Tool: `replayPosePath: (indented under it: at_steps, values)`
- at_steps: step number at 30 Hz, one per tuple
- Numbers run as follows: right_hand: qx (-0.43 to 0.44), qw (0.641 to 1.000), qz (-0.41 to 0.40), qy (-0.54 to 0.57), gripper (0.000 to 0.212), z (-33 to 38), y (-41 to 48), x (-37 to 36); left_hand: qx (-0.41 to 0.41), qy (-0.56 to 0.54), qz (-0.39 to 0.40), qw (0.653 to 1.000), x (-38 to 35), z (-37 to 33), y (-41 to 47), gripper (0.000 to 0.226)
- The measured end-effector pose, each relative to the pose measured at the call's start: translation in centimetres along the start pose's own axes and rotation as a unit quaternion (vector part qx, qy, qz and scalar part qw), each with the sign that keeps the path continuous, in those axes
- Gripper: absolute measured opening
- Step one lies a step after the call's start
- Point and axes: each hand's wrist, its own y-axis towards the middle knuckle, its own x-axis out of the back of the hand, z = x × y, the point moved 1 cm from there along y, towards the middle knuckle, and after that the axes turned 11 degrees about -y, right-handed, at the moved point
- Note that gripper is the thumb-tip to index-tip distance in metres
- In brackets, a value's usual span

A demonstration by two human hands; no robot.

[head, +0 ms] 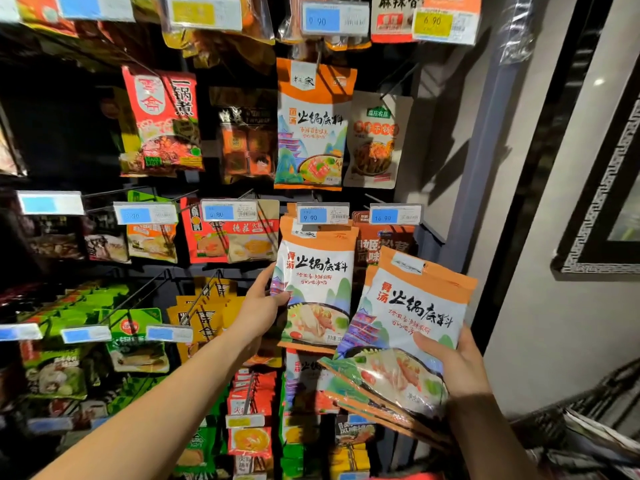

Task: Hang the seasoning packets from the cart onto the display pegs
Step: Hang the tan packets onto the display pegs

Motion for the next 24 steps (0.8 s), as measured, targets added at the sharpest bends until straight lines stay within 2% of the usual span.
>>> replayPosePath:
  at_steps: [9, 13, 16, 18, 19, 20, 22, 24]
  values:
    - [-0.002, 1.0, -0.001, 0.005, 0.053, -0.2, 0.0, -0.5, 0.017, -0.019, -0.024, 0.999, -0.9, 0.4, 2.8, 0.062]
    - [0.001, 1.0, 0.017, -0.004, 0.049, -0.7, -0.2, -0.9, 0.025, 0.001, -0.028, 0.999, -2.0, 0.8, 5.1, 0.054]
    - [0.017, 0.999, 0.03, -0.013, 0.047, -1.3, -0.4, -0.9, 0.051, 0.089, -0.046, 0.994, -1.8, 1.4, 5.7, 0.052]
    - [0.024, 0.999, 0.037, -0.011, 0.048, -1.8, -0.6, -1.0, 0.016, 0.168, -0.071, 0.983, -1.2, 1.4, 4.6, 0.053]
    - [0.026, 0.999, 0.043, -0.009, 0.049, -2.1, -0.8, -1.1, -0.014, 0.172, -0.078, 0.982, -1.1, 1.2, 3.6, 0.05]
    - [0.028, 0.998, 0.048, -0.006, 0.049, -2.4, -0.8, -1.3, -0.038, 0.154, -0.065, 0.985, -1.1, 1.0, 2.2, 0.043]
    - [0.03, 0.998, 0.06, 0.002, 0.052, -2.8, -0.7, -2.0, -0.046, 0.103, 0.029, 0.993, -1.6, 0.6, -0.9, 0.033]
    - [0.042, 0.997, 0.071, 0.006, 0.056, -3.1, -0.5, -3.1, -0.016, 0.084, 0.144, 0.986, -2.4, 0.3, -3.9, 0.046]
